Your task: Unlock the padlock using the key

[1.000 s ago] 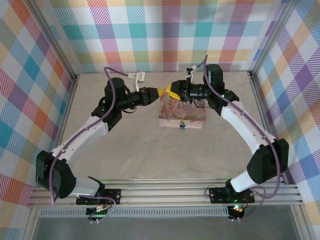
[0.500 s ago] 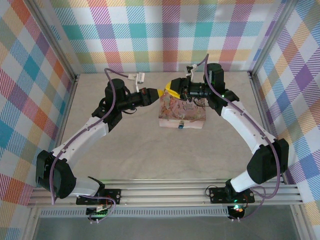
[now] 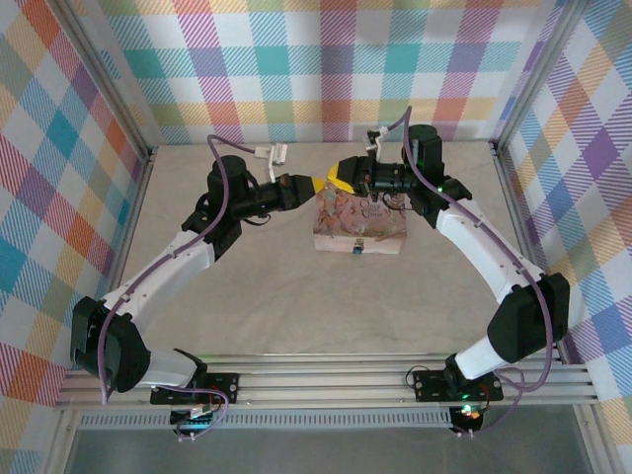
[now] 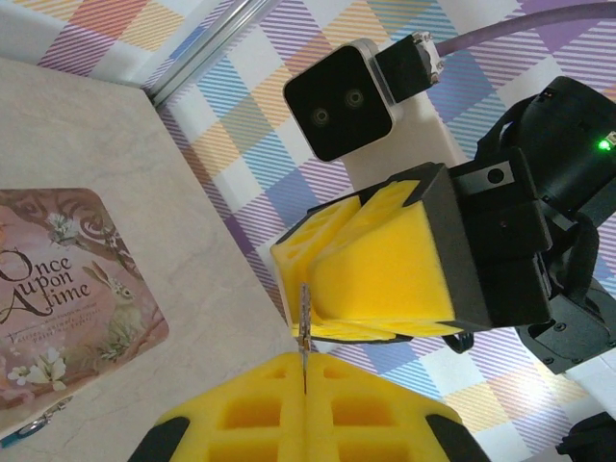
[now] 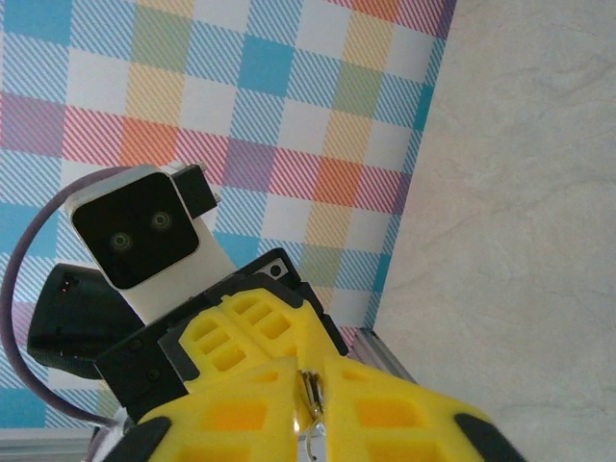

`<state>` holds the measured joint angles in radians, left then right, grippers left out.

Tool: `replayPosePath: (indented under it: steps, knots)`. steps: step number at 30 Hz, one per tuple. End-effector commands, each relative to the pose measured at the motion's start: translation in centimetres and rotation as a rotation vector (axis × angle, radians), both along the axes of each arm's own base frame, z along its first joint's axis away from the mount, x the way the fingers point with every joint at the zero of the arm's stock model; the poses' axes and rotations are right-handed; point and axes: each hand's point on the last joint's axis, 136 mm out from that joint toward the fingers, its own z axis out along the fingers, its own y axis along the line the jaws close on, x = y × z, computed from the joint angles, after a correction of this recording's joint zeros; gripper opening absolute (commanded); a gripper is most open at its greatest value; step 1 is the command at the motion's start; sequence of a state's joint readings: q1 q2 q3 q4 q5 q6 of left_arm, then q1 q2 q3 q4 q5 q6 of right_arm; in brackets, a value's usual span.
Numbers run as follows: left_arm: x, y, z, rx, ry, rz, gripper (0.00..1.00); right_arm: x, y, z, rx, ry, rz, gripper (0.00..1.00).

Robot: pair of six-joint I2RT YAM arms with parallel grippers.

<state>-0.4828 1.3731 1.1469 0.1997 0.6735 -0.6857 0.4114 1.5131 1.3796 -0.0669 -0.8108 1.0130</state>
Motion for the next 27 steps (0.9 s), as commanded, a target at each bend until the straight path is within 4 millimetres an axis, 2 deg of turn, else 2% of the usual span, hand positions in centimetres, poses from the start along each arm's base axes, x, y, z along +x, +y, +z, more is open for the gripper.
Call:
replayPosePath:
  steps: [1,4,13,14,18,20,22,27]
  knots:
    - [-1.1,-0.7,1.1,-0.029,-0.032,-0.052,0.00,0.0,0.4,0.2,0.031,-0.029,0.040,0.07]
    - [-1.2,-0.9,1.0,-0.034,-0.022,-0.067,0.00,0.0,0.4,0.3,0.041,-0.042,0.045,0.00]
    - [-1.0,-0.8,0.6,-0.027,0.006,-0.052,0.00,-0.7,0.2,1.1,0.043,-0.132,0.064,0.00]
    - [-1.0,-0.8,0.5,-0.022,0.011,-0.044,0.04,-0.8,0.1,1.1,0.033,-0.145,0.063,0.00]
    - [-0.6,0.1,-0.4,0.025,0.043,0.023,0.35,-1.4,-0.3,0.5,-0.051,-0.154,0.079,0.00]
    - [-0.4,0.3,-0.8,0.039,0.058,0.039,0.45,-1.9,-0.4,0.4,-0.085,-0.162,0.096,0.00]
    - [-0.5,0.1,-1.0,0.038,0.070,0.028,0.47,-2.1,-0.5,0.3,-0.103,-0.167,0.102,0.00]
    - [-0.4,-0.4,-1.3,0.028,0.101,0.001,0.46,-2.7,-0.7,0.5,-0.118,-0.188,0.117,0.00]
